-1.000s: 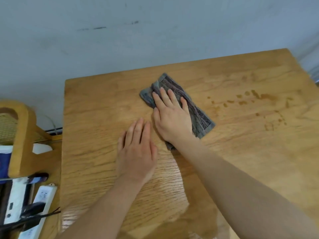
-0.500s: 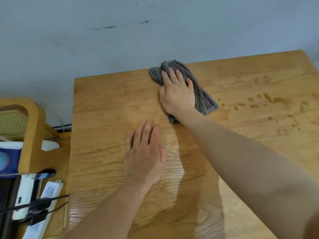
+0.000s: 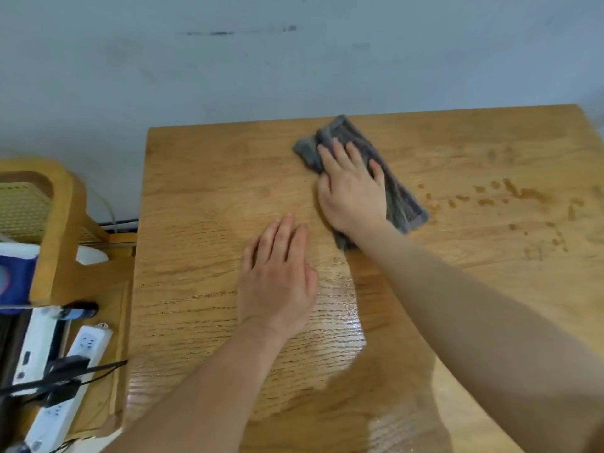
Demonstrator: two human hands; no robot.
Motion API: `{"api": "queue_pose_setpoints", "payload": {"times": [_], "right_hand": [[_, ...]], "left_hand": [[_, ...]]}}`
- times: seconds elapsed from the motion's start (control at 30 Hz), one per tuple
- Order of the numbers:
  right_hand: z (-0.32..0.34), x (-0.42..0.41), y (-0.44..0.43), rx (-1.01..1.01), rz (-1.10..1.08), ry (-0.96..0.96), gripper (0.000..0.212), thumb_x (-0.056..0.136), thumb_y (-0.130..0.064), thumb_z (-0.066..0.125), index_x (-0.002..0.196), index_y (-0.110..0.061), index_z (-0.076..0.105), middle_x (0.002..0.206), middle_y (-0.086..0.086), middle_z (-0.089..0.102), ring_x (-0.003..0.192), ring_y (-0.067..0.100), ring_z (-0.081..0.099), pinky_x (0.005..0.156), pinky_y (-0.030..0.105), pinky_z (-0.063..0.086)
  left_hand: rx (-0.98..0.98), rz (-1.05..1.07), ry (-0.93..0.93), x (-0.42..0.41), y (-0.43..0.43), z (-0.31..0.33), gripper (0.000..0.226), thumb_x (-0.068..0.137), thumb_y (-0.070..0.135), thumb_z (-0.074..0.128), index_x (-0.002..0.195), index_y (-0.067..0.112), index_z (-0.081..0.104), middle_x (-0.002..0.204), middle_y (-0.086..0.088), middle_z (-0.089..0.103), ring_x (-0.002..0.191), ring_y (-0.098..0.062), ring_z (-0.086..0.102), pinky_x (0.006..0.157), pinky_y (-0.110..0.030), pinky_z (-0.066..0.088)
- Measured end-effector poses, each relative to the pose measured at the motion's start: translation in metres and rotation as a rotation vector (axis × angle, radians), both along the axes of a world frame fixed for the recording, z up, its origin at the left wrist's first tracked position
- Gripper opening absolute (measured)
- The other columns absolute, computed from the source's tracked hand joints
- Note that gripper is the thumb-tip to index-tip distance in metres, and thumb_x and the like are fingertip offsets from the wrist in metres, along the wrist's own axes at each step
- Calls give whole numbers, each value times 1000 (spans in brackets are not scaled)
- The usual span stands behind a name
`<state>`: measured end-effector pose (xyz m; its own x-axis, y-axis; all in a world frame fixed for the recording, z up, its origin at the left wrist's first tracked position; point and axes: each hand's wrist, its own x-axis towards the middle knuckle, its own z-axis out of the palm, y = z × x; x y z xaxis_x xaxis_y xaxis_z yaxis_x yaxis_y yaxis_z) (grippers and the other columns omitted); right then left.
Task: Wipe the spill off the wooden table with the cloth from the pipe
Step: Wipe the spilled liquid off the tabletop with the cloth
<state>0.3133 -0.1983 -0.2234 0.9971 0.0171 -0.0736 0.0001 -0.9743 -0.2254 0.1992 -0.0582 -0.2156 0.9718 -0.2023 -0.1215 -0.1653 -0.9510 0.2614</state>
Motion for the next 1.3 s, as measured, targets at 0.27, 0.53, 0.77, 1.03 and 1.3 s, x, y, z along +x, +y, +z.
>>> {"api": "queue_pose_setpoints", "payload": {"times": [0.27,0.53,0.77,1.03,1.3], "right_hand": [[5,-184,-44,-4,46,-50,52,98,-35,30,148,-25,41,158,-4,31,147,15,23,116,50,23],[-2,-67,-23,0,-14,-4,54,100,-36,27,153,-27,29,162,-4,20,150,17,13,118,51,10],[2,-221,-43,5,141,-23,51,99,-35,37,149,-26,40,158,-4,31,147,16,24,115,51,26],[-1,-93,-29,31,-111,16,54,101,-39,25,154,-28,25,163,-5,16,150,15,8,119,48,6],[1,-246,-60,23,36,-40,51,98,-38,36,147,-26,42,157,-4,33,146,17,28,116,46,22]], "left_hand": [[13,-6,-13,-2,1,-1,61,92,39,11,149,22,23,160,2,14,147,-15,7,118,-39,7],[48,18,-49,-1,-2,-3,58,91,36,19,145,21,32,157,0,24,145,-16,17,116,-40,17],[36,28,-81,-3,-2,-4,56,91,36,20,143,20,38,155,0,30,143,-17,22,115,-41,19],[95,11,-97,-4,-3,-5,58,90,36,20,144,21,34,155,-3,30,142,-21,24,113,-44,23],[124,-23,-18,-5,-1,0,55,97,34,24,151,35,16,160,-3,12,146,-21,8,117,-44,12]]}}
